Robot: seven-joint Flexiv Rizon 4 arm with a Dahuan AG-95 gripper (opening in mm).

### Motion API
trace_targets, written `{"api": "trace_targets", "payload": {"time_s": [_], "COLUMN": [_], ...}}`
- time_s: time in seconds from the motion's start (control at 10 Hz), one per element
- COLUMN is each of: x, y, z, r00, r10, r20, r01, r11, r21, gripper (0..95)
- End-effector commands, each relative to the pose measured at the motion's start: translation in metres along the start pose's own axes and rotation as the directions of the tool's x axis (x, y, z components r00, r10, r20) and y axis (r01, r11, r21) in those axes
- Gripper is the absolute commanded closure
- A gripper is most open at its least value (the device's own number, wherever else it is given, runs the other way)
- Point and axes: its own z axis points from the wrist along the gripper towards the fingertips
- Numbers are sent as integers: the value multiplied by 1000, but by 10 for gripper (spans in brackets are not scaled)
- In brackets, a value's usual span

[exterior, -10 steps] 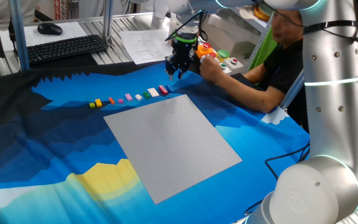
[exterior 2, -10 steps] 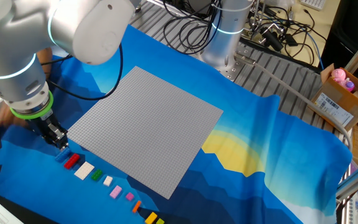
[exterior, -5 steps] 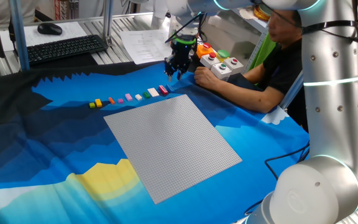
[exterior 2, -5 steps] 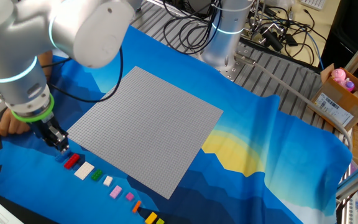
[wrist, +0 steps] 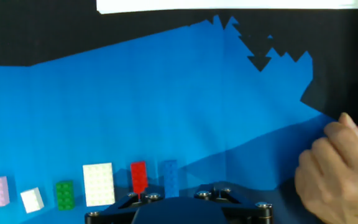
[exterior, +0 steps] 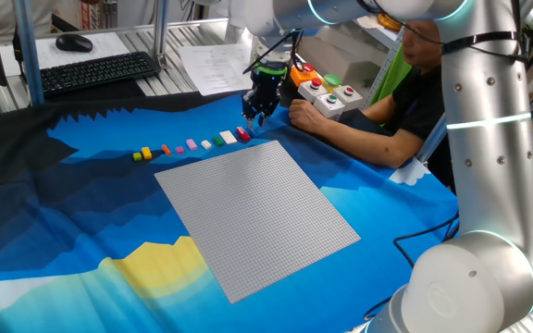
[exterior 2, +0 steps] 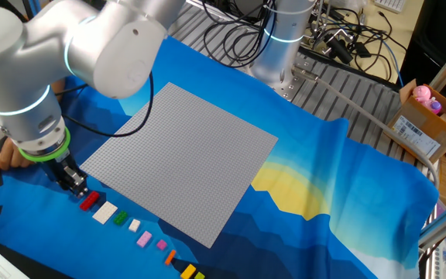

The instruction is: Stack small Lego blocks one on top of the other

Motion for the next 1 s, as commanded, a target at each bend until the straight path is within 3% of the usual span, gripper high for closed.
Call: {"api": "trace_targets", "payload": {"time_s": [0.1,0.2,0.6,0.7,0.9,1.0], "x": [-2,-2,-2,-2,-2,-2], "y": [0,0,0,0,0,0], "z": [3,4,8,8,8,8], "r00": [1000,1000,1000,1000,1000,1000], "r10": [-3,-1,1,1,-11,-13], "r20": [5,8,8,7,3,2], "r01": [3,1,-1,-1,11,13], "r11": [1000,1000,1000,1000,1000,1000], "r21": [-1,1,0,-1,-1,-3], "gripper": [760,570,570,760,760,950]}}
